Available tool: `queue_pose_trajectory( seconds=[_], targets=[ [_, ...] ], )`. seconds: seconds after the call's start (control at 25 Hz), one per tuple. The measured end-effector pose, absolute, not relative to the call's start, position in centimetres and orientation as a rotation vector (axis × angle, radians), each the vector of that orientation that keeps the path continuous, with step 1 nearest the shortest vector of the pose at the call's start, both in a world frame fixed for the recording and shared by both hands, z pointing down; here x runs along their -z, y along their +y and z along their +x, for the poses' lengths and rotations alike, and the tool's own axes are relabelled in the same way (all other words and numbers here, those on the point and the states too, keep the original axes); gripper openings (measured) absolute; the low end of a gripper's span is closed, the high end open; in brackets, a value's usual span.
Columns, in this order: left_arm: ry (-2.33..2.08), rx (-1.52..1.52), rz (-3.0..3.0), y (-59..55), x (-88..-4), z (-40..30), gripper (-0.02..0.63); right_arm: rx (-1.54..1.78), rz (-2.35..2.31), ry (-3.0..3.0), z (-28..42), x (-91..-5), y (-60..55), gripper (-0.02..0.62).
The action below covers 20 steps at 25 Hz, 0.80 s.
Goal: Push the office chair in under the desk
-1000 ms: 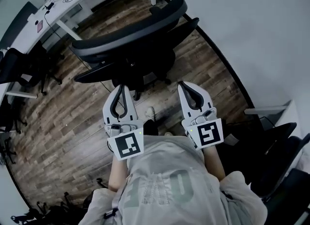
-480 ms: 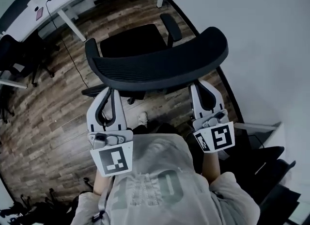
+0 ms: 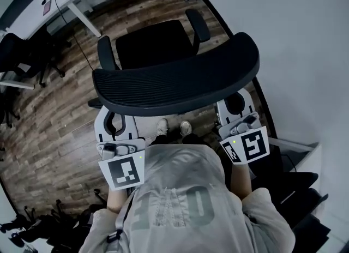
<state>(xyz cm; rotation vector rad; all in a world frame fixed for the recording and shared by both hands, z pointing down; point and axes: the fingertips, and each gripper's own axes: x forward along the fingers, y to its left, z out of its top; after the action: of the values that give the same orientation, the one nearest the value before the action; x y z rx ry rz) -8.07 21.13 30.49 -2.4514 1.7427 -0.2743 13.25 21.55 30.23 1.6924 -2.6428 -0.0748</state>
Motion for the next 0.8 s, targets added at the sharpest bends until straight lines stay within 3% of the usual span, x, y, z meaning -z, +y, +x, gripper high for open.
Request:
queue_pose_trajectory(
  seconds=[0.28, 0.36, 0.4, 0.56, 0.8],
  targets=[
    [1.393, 0.569, -2.476, 21.6, -31.0, -4.4, 0.022, 0.151, 1.309, -2.735, 11.6, -30.4, 21.7, 0.037],
    [1.254, 0.743, -2.478, 22.1, -31.8, -3.6, 0.152, 0.168, 1.132, -2.719, 10.7, -30.5, 22.1, 0.171],
    [1.186, 0.855, -2.469, 22.5, -32.5, -3.4, 0.179, 0.199, 1.032, -2.681, 10.4, -30.8, 22.4, 0.181],
    [0.933, 1.230, -2.235, 22.9, -34.1, -3.2, 0.178, 0.421, 0.678, -2.383, 11.1, -33.0, 23.0, 0.179],
    [0.758, 1.500, -2.036, 22.6, -36.4, -4.6, 0.172, 0.681, 0.364, -2.002, 12.2, -36.1, 22.2, 0.179]
  ],
)
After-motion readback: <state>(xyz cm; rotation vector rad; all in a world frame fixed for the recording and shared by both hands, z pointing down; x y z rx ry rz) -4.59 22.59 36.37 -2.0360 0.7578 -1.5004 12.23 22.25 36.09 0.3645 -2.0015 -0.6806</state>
